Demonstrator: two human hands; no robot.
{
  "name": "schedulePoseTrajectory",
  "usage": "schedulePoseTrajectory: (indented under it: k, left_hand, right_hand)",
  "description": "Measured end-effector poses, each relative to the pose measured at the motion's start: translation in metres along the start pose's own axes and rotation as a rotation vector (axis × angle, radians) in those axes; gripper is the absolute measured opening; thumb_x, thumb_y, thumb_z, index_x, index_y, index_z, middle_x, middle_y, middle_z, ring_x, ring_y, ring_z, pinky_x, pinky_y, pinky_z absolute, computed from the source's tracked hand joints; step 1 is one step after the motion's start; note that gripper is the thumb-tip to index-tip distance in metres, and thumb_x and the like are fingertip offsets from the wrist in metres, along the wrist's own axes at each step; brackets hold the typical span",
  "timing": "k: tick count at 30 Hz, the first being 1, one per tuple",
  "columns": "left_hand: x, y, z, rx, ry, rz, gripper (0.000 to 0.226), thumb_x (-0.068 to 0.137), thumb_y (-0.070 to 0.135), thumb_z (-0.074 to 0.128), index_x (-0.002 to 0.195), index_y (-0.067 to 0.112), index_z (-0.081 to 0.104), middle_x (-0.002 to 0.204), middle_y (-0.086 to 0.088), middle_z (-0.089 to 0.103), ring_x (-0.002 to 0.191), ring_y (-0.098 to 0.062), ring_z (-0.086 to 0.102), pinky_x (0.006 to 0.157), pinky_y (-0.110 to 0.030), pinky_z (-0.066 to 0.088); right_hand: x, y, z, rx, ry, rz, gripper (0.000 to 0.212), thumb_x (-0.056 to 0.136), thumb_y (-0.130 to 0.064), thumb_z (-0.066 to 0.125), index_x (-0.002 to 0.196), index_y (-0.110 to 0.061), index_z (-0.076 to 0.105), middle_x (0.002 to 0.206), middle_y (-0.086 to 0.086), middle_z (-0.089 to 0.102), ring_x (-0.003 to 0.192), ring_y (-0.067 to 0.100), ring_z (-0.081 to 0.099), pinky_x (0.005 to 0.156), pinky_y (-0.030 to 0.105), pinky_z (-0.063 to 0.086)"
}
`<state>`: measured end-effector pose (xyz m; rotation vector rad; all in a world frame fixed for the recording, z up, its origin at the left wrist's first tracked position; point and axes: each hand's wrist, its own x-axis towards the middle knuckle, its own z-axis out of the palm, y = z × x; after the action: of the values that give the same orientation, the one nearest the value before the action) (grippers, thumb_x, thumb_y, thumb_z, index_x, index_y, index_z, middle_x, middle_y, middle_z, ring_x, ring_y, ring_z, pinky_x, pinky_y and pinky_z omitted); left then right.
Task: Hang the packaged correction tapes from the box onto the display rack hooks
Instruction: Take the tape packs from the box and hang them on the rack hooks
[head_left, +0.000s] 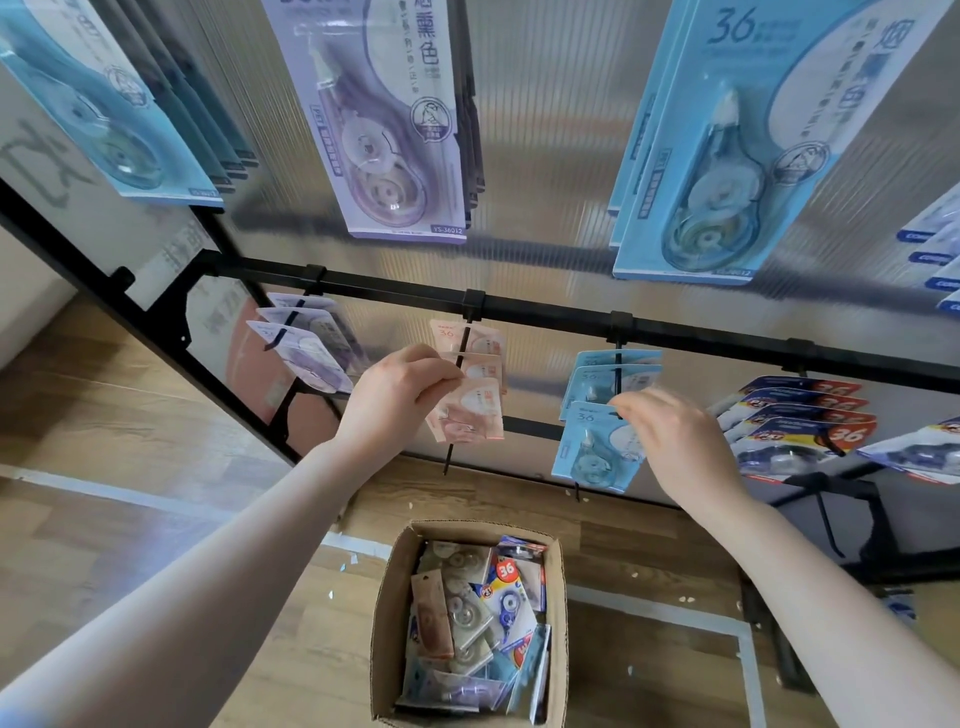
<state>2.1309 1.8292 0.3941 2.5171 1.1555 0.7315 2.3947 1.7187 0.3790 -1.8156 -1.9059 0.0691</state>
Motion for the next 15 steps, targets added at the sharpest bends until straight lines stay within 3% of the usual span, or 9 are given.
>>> schedulePoseTrajectory:
  k: [6, 9, 15]
  left_hand:
    - [0.004, -0.007, 0.003, 0.022, -0.06, 0.068, 0.029, 0.09, 0.027, 0.049, 0.092, 0.007, 0.071, 0.087, -0.006, 0.066, 0.072, -0.024, 0.064, 0.058, -0.03, 0.05]
    - [0.008, -0.013, 0.002, 0.023, -0.085, 0.093, 0.02, 0.088, 0.015, 0.055, 0.095, 0.005, 0.07, 0.091, -0.009, 0.067, 0.075, -0.024, 0.065, 0.062, -0.026, 0.047]
    - [0.014, -0.02, 0.008, 0.063, -0.084, 0.179, 0.016, 0.087, 0.007, 0.058, 0.099, 0.005, 0.068, 0.091, -0.011, 0.065, 0.073, -0.027, 0.064, 0.055, -0.038, 0.054]
  right_hand:
    - [0.001, 0.007, 0.004, -0.003, -0.02, 0.021, 0.026, 0.071, 0.007, 0.073, 0.095, 0.002, 0.067, 0.091, 0.019, 0.069, 0.078, 0.035, 0.066, 0.054, 0.026, 0.04]
    - [0.005, 0.007, 0.004, -0.016, -0.028, 0.002, 0.03, 0.068, 0.009, 0.075, 0.096, 0.002, 0.067, 0.09, 0.019, 0.068, 0.078, 0.036, 0.067, 0.053, 0.032, 0.048]
    - [0.009, 0.009, 0.007, -0.063, -0.013, -0.015, 0.039, 0.059, 0.007, 0.082, 0.095, 0.001, 0.068, 0.088, 0.02, 0.07, 0.074, 0.036, 0.068, 0.051, 0.04, 0.054]
